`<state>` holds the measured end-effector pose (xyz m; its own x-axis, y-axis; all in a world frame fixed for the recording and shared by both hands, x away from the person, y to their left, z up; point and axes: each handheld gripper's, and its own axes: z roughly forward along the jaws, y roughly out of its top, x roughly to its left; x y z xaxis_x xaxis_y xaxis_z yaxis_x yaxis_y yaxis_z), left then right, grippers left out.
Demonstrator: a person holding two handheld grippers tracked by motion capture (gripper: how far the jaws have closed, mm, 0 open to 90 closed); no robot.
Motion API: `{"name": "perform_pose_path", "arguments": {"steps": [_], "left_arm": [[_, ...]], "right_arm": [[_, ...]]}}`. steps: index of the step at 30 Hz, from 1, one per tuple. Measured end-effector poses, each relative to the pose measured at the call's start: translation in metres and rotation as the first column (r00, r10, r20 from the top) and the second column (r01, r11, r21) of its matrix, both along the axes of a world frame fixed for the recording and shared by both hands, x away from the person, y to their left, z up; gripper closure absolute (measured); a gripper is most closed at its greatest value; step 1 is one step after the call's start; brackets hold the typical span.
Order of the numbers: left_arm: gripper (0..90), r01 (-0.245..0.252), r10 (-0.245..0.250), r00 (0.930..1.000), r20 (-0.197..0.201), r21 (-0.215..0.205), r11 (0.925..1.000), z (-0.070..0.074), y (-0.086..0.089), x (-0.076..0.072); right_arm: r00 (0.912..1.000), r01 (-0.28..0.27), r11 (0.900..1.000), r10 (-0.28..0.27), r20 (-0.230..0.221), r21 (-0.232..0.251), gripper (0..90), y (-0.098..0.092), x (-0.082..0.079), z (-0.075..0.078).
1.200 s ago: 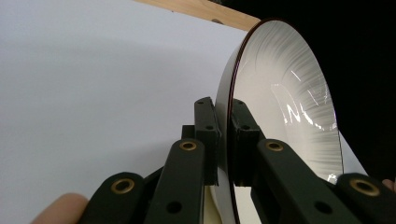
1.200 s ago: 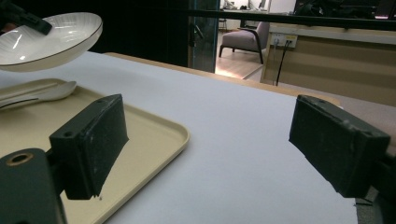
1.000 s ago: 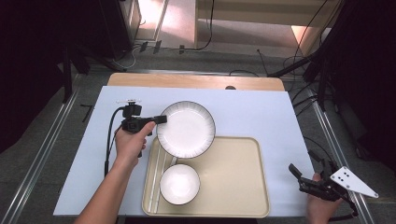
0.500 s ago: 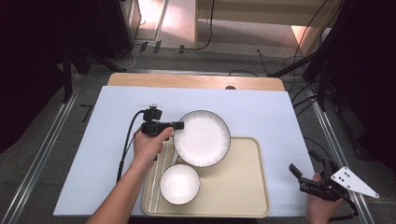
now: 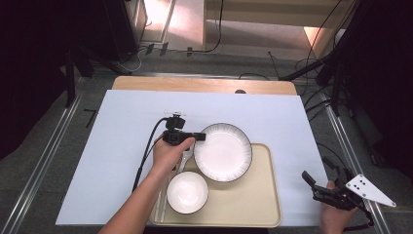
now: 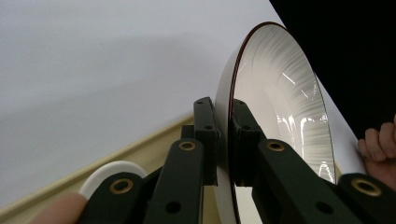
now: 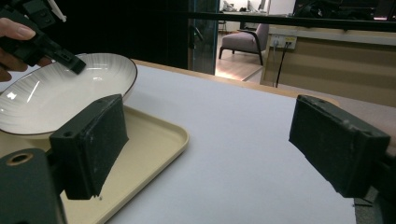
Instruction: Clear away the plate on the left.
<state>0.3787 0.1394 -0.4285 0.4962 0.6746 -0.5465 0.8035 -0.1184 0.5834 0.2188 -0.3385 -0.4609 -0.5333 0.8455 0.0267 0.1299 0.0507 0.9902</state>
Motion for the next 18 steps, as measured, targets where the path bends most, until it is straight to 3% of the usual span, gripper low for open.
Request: {"name": "perform_pose_path", "arguments": {"steps": [7,13,18], "left_arm": [[84.9,0.058,-0.058,0.9977,-0.036,-0.01,0.9983,-0.005,-0.011,0.003],[84.9,0.1,-0.099,0.9938,-0.05,0.018,0.9948,-0.009,-0.019,0.007],[84.9,0.135,-0.135,0.987,-0.088,-0.011,0.9908,-0.011,-0.022,0.01]], "right_arm": [[1.0,0.0,1.0,0.0,0.004,-0.001,11.9,0.0,0.0,0.0],[1.0,0.003,1.0,-0.003,-0.001,0.001,11.9,-0.001,-0.001,0.0],[1.0,0.0,1.0,0.0,-0.002,0.003,11.9,-0.001,0.0,-0.001]]}}
